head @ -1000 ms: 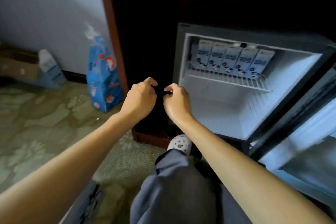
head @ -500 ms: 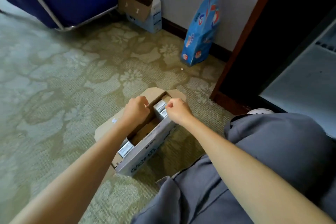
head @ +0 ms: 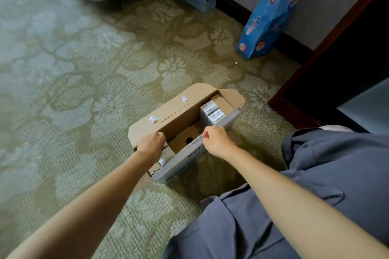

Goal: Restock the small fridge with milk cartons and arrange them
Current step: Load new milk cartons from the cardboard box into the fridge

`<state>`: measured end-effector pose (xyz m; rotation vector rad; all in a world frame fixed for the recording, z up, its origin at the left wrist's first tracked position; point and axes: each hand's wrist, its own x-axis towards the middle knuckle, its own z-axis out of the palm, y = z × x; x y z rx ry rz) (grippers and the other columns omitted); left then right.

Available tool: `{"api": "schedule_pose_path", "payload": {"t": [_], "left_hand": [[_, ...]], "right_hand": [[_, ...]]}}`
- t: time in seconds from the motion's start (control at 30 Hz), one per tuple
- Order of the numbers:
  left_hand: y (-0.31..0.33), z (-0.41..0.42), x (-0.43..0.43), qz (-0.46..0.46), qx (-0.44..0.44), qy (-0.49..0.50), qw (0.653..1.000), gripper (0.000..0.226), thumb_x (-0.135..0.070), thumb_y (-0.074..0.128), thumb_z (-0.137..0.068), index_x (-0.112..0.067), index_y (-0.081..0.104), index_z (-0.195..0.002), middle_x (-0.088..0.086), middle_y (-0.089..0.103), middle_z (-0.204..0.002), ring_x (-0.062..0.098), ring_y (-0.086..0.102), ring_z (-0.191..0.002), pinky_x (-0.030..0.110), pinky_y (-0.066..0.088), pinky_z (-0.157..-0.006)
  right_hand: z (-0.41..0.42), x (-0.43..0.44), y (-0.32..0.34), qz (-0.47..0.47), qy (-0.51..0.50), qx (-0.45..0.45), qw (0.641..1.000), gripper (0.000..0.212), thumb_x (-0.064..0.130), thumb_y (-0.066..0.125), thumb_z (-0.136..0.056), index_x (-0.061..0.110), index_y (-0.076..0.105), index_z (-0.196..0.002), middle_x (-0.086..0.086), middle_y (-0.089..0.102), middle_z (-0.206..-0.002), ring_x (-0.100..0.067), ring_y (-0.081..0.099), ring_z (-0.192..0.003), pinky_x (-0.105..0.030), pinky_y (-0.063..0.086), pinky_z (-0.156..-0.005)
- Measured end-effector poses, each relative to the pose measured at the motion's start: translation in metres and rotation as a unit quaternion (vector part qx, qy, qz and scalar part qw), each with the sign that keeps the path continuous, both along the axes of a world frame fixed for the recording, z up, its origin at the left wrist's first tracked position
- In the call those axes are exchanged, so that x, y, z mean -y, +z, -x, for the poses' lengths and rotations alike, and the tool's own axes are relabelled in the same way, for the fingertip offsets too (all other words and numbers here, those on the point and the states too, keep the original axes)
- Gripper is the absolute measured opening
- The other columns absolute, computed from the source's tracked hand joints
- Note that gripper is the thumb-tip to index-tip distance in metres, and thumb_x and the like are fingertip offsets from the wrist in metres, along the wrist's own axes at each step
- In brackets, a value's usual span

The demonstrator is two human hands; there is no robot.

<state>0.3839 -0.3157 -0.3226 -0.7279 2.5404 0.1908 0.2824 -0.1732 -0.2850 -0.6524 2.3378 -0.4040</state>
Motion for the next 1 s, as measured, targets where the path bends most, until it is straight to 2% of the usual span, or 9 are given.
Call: {"api": "schedule_pose_path", "payload": {"t": [0.17, 0.27, 0.37, 0.53, 0.6, 0.67, 0.8, 0.9, 1.0], "left_hand": [[0.004, 0.005, 0.003, -0.004, -0.007, 0.006, 1.0, 0.021, -0.014, 0.053, -0.091, -0.005, 0.054, -0.11, 0.01, 0.061, -0.111, 0.024, 0.061, -0.099, 0.029, 0.049, -0.079], [0.013, 0.009, 0.003, -0.007, -0.038, 0.011, 0.999, 0.031, -0.03, 0.056, -0.09, -0.004, 0.053, -0.107, 0.011, 0.06, -0.107, 0.021, 0.054, -0.083, 0.029, 0.048, -0.073], [0.032, 0.019, 0.004, -0.002, -0.083, 0.025, 0.996, 0.031, -0.028, 0.058, -0.088, -0.001, 0.055, -0.104, 0.01, 0.058, -0.097, 0.019, 0.046, -0.078, 0.027, 0.042, -0.065], [0.076, 0.04, -0.006, -0.039, -0.19, 0.044, 0.98, 0.037, -0.024, 0.063, -0.084, 0.003, 0.057, -0.109, 0.008, 0.057, -0.089, 0.024, 0.058, -0.08, 0.035, 0.056, -0.073], [0.09, 0.048, -0.015, -0.067, -0.217, 0.047, 0.973, 0.042, -0.028, 0.065, -0.083, 0.001, 0.057, -0.112, 0.011, 0.063, -0.096, 0.027, 0.061, -0.086, 0.039, 0.056, -0.077], [0.097, 0.053, -0.024, -0.077, -0.241, 0.027, 0.967, 0.046, -0.035, 0.065, -0.082, -0.002, 0.058, -0.114, 0.012, 0.066, -0.1, 0.028, 0.064, -0.088, 0.039, 0.055, -0.076], [0.093, 0.053, -0.026, -0.099, -0.282, -0.003, 0.954, 0.047, -0.04, 0.065, -0.082, -0.007, 0.06, -0.114, 0.004, 0.062, -0.084, 0.02, 0.058, -0.074, 0.029, 0.049, -0.064], [0.085, 0.046, -0.017, -0.161, -0.313, 0.001, 0.936, 0.032, -0.036, 0.061, -0.086, -0.01, 0.065, -0.103, -0.001, 0.058, -0.074, 0.015, 0.052, -0.064, 0.021, 0.041, -0.056], [0.064, 0.035, -0.006, -0.254, -0.297, 0.115, 0.913, 0.036, -0.034, 0.043, -0.096, -0.008, 0.065, -0.087, -0.001, 0.06, -0.071, 0.024, 0.061, -0.071, 0.034, 0.05, -0.068]], "right_hand": [[-0.001, -0.001, -0.002, 0.0, 0.009, 0.007, 1.0, 0.021, 0.013, 0.043, -0.097, 0.007, 0.055, -0.112, -0.011, 0.054, -0.117, -0.024, 0.057, -0.107, -0.031, 0.051, -0.086], [-0.002, -0.001, -0.002, 0.005, 0.007, 0.008, 1.0, 0.019, 0.013, 0.045, -0.096, 0.008, 0.055, -0.112, -0.011, 0.054, -0.117, -0.024, 0.057, -0.108, -0.031, 0.052, -0.088], [-0.002, 0.0, -0.002, 0.015, 0.004, 0.014, 1.0, 0.021, 0.013, 0.05, -0.094, 0.009, 0.054, -0.115, -0.011, 0.054, -0.12, -0.023, 0.056, -0.11, -0.032, 0.051, -0.09], [-0.001, 0.005, 0.001, 0.079, 0.004, 0.056, 0.995, 0.059, 0.019, 0.063, -0.086, 0.013, 0.036, -0.138, -0.008, 0.04, -0.139, -0.024, 0.039, -0.129, -0.035, 0.04, -0.101], [0.0, 0.006, 0.004, 0.136, -0.009, 0.067, 0.988, 0.057, 0.02, 0.069, -0.08, 0.017, 0.041, -0.13, -0.008, 0.046, -0.131, -0.024, 0.042, -0.124, -0.034, 0.039, -0.098], [0.002, 0.005, 0.005, 0.194, -0.042, 0.046, 0.979, 0.041, 0.019, 0.072, -0.075, 0.016, 0.05, -0.109, -0.007, 0.058, -0.112, -0.022, 0.052, -0.107, -0.033, 0.045, -0.091], [0.004, 0.0, 0.007, 0.205, -0.046, -0.028, 0.977, 0.031, 0.017, 0.073, -0.073, 0.016, 0.048, -0.091, -0.001, 0.06, -0.085, -0.016, 0.055, -0.079, -0.022, 0.042, -0.069], [0.003, -0.001, 0.01, 0.196, -0.046, -0.056, 0.978, 0.04, 0.018, 0.076, -0.072, 0.008, 0.053, -0.103, -0.007, 0.064, -0.098, -0.02, 0.057, -0.089, -0.027, 0.047, -0.073], [0.007, -0.001, 0.011, 0.178, -0.097, -0.051, 0.978, 0.054, 0.021, 0.075, -0.073, 0.01, 0.051, -0.12, -0.011, 0.063, -0.117, -0.027, 0.055, -0.113, -0.033, 0.049, -0.089]]}}
